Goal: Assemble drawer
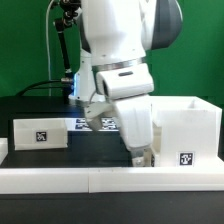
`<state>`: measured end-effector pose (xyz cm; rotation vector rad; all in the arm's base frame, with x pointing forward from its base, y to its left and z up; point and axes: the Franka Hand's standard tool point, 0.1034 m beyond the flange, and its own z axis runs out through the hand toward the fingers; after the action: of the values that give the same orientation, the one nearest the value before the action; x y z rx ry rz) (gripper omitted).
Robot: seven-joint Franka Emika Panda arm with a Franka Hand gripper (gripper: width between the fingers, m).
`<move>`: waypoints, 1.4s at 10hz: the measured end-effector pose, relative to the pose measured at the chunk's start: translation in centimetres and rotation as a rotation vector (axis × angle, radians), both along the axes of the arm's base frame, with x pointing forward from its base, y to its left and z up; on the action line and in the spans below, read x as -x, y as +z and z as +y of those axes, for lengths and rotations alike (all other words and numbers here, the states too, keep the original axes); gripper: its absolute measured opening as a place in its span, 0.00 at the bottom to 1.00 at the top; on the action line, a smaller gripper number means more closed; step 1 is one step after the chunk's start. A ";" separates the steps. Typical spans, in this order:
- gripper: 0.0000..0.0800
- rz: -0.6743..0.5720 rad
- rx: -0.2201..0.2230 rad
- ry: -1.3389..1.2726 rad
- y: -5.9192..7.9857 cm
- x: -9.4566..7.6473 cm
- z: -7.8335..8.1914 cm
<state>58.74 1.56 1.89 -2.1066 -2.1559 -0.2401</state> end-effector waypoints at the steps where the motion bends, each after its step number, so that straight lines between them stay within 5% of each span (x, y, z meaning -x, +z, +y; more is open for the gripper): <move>1: 0.81 0.008 0.006 0.000 0.2 -0.3 -1.5; 5: 0.81 0.002 0.043 -0.011 0.0 1.4 -7.4; 9: 0.81 -0.025 0.076 -0.085 2.7 5.1 -11.3; 14: 0.81 0.015 0.072 -0.275 3.0 6.1 -11.3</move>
Offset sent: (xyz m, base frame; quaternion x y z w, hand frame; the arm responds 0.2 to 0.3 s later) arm -0.0267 -0.0588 -0.0007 -0.0016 -0.0288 -0.0138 0.9995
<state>52.62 -9.73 4.91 -2.4346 -1.8880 -0.1724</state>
